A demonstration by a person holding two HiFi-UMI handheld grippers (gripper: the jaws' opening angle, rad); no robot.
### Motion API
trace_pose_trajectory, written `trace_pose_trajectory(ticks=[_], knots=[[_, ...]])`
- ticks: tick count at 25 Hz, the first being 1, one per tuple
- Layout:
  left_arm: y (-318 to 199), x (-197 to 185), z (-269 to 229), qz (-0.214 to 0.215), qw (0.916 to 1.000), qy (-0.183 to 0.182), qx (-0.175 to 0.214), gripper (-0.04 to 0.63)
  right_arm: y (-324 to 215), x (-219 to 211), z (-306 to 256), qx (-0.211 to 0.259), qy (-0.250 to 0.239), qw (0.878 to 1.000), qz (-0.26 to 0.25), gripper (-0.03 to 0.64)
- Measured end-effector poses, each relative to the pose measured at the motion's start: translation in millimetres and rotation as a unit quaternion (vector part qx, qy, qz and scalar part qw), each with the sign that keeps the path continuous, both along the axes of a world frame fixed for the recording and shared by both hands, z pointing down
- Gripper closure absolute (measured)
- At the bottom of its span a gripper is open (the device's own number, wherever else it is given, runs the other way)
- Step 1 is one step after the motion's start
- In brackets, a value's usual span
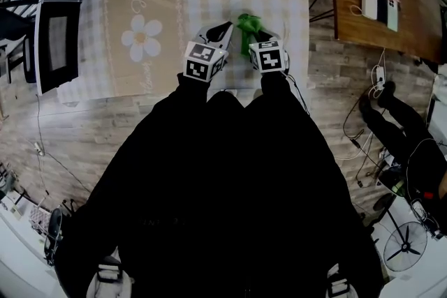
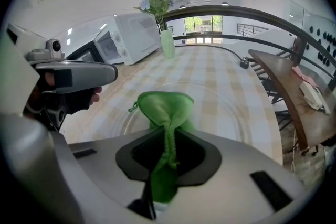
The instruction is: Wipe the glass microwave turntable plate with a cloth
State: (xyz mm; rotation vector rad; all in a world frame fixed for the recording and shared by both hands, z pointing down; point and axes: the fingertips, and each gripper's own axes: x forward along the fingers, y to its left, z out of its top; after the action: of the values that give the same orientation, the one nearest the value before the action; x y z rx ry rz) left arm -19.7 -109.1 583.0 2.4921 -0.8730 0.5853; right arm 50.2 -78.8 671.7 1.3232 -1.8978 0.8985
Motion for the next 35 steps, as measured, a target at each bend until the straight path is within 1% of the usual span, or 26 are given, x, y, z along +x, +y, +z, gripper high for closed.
trace_pose_trajectory(ticks=[6, 16, 21, 25, 27, 35], knots=[[1, 15, 2, 0.010, 0.9999, 0.001, -0.005, 0.574, 3, 20, 0, 0.001, 0.009, 1.000, 0.014, 0.543], [6, 34, 6, 0.026, 0.9996, 0.003, -0.013, 0.574, 9, 52, -1, -0.002, 0.035, 0.999, 0.021, 0.543], [10, 41, 8, 0.032, 0.9994, 0.001, -0.015, 0.574, 13, 62, -1, -0.002, 0.059, 0.998, 0.014, 0.543], [14, 47, 9, 0.036, 0.9991, 0.004, -0.020, 0.574, 14, 69, -2, 0.011, 0.099, 0.995, -0.010, 0.543], [16, 50, 9, 0.038, 0.9990, 0.004, -0.021, 0.574, 14, 75, -2, 0.016, 0.109, 0.994, -0.012, 0.543], [17, 51, 10, 0.034, 0.9991, 0.003, -0.024, 0.574, 19, 96, -2, 0.008, 0.108, 0.994, 0.015, 0.543]])
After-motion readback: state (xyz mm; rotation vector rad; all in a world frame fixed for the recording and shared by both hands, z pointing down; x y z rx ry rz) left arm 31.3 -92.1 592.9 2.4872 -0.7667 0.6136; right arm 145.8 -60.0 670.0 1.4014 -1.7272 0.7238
